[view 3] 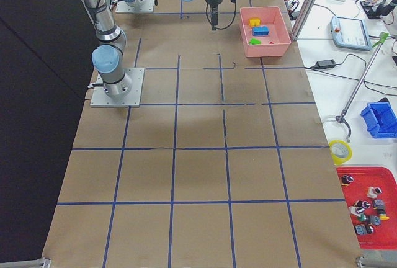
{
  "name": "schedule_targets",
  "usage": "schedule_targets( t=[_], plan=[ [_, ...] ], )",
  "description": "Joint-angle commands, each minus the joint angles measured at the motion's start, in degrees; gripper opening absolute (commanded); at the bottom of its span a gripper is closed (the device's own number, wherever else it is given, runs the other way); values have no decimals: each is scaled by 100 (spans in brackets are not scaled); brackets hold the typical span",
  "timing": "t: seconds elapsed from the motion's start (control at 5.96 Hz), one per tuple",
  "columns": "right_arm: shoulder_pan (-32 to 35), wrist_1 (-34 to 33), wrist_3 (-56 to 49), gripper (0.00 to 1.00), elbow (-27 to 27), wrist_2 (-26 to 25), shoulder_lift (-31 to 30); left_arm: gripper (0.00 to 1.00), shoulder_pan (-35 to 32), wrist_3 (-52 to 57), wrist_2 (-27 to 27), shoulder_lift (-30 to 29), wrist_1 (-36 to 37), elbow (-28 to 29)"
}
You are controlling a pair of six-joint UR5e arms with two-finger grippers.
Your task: Put all blocks into box
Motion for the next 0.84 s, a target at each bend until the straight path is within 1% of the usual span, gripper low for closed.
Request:
schedule_targets(
  t=[0.0,0.34,0.67],
  plan=[
    [48,331,8,100,-237,-7,-8,99,-3,-153,-6,-9,-2,0],
    [48,323,8,100,-202,-6,-8,100,-3,-216,-146,-18,-2,9],
    [48,297,0,100,-202,20,-8,99,-3,-207,-121,17,-11,0]
  ],
)
